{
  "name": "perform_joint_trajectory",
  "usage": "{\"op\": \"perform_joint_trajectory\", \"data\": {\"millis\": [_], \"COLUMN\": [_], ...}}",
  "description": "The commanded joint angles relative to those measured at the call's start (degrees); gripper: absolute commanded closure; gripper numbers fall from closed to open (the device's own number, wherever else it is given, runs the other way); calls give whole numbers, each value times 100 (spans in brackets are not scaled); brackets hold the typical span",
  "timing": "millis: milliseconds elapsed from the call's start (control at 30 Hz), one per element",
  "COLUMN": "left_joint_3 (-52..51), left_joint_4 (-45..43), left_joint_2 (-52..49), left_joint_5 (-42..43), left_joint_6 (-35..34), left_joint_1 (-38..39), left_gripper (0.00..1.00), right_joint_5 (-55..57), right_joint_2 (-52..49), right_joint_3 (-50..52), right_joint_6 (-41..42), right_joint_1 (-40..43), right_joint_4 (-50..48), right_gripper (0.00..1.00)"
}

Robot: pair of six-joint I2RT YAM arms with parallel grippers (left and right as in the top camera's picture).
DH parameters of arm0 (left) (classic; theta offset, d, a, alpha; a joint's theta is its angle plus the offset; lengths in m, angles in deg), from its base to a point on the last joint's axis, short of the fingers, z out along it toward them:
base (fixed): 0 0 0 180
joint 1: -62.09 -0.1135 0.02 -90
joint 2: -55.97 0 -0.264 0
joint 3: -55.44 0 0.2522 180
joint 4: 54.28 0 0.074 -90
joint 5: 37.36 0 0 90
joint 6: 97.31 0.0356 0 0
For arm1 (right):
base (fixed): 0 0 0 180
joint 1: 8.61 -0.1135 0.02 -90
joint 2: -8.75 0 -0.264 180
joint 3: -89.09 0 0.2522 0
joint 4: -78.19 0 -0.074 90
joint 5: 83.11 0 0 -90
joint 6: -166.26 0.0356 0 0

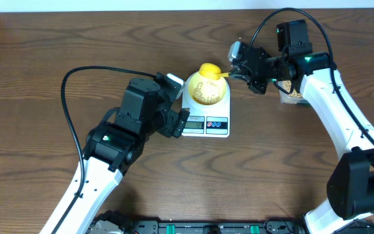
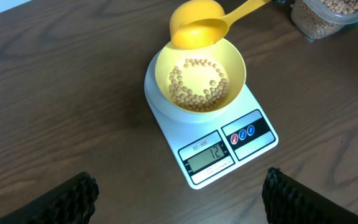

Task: Scoop item into bowl and weigh 50g on scale
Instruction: 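Tilt the scoop with the right gripper to pour beans into the bowl, then move the empty scoop with the right gripper back to the soybean tub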

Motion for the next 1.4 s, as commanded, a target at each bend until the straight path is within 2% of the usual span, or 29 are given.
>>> {"op": "perform_joint_trajectory", "data": {"millis": [0, 233, 433, 700, 1000, 1367], "left_joint_3": [-13, -13, -13, -13, -13, -13], "left_joint_4": [-7, -4, -7, -4, -4, -4], "left_joint_2": [-24, -24, -24, -24, -24, -24], "left_joint_5": [52, 55, 55, 55, 52, 55], "left_joint_6": [15, 15, 15, 15, 15, 15], "left_joint_1": [-13, -13, -13, -13, -13, -13], "left_gripper": [13, 13, 14, 13, 14, 14], "right_joint_5": [-212, -208, -94, 1725, 3405, 3764], "right_joint_2": [-26, 79, 442, 1213, 1484, 1484], "right_joint_3": [7, -101, -179, -179, -179, -179], "right_joint_6": [389, 2337, 3106, 4271, 4664, 4854], "right_joint_1": [-42, 101, 433, 898, 1237, 1287], "right_joint_4": [-133, -619, -601, -428, 339, 1464], "right_gripper": [99, 99, 99, 99, 99, 99]}}
